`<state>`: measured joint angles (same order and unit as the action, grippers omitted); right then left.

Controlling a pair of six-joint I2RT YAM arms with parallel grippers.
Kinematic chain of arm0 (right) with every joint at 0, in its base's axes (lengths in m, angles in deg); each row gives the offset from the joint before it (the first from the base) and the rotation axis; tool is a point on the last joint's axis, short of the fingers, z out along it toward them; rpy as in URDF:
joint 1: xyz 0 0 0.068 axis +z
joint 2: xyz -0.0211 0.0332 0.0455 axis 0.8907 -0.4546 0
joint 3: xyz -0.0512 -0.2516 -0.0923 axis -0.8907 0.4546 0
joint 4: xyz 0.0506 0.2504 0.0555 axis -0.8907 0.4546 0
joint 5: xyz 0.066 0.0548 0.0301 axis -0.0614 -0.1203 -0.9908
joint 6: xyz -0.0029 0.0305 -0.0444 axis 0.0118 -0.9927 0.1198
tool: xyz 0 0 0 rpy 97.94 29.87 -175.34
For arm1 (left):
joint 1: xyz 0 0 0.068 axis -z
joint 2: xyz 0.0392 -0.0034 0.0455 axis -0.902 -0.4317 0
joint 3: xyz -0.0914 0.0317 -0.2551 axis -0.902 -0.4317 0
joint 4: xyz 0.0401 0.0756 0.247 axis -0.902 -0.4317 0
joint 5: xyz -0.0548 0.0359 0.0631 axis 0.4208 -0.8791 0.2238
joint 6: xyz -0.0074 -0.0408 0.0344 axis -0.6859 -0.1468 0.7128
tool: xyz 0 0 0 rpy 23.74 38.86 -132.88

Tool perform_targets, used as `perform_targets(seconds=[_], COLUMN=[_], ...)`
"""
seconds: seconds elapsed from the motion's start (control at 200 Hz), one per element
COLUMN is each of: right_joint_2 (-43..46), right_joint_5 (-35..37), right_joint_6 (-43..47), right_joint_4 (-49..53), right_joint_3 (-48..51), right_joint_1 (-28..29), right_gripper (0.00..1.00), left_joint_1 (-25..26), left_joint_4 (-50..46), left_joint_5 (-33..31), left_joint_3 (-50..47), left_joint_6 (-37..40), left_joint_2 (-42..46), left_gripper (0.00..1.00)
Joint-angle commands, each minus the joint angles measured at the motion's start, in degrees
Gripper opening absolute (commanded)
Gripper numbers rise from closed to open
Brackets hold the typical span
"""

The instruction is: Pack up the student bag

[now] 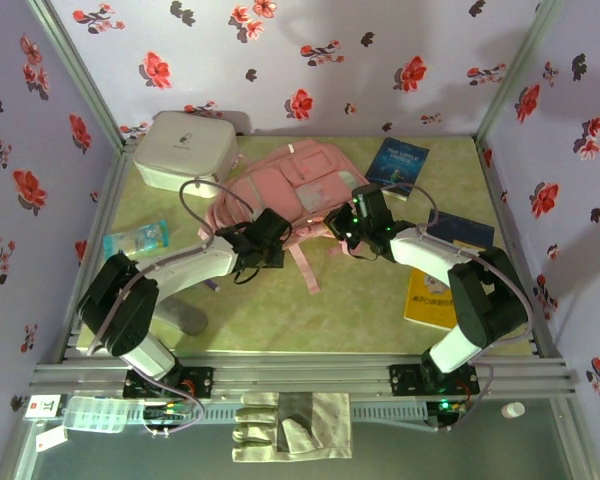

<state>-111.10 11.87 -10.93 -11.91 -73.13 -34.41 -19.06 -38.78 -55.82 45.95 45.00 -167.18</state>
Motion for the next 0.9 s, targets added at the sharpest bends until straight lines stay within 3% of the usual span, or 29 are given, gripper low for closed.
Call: perform_targets(seconds=[0.0,0.15,0.47,0.59,0.755,0.895], right_joint_2=[1.04,1.0,0.31,-0.05,-3.17,-7.91], right_joint_5=[1.4,1.39,3.21,4.61,4.95,2.02], right_joint_6=[0.96,0.79,2.83,5.39,11.63,16.8], right_joint_4=[-3.37,-3.5,-2.17,-1.54,0.97,4.18], right_joint_3=[-1.8,-1.8,-1.47,-0.24,-0.72,-4.37], right_joint_1=[-0.16,-0.17,-0.75,-2.92,-7.73,-10.51], right_gripper=[0.02,0.02,0.01,0.01,0.02,0.06], left_joint_1=[-0.49,-0.88,-1.21,-1.96,-4.49,-5.14], left_joint_4=[2.23,3.07,2.79,2.6,6.76,9.45], left_joint_5=[0.43,-0.39,-2.33,-2.22,2.67,8.16], left_joint_3=[0.52,0.82,-1.54,-4.52,-10.64,-11.5], left_joint_6=[1.94,2.8,3.68,4.43,9.68,12.1], left_joint_2=[-1.96,-2.81,0.62,2.75,7.48,6.25], left_gripper=[0.22,0.23,0.0,0.0,0.0,0.0])
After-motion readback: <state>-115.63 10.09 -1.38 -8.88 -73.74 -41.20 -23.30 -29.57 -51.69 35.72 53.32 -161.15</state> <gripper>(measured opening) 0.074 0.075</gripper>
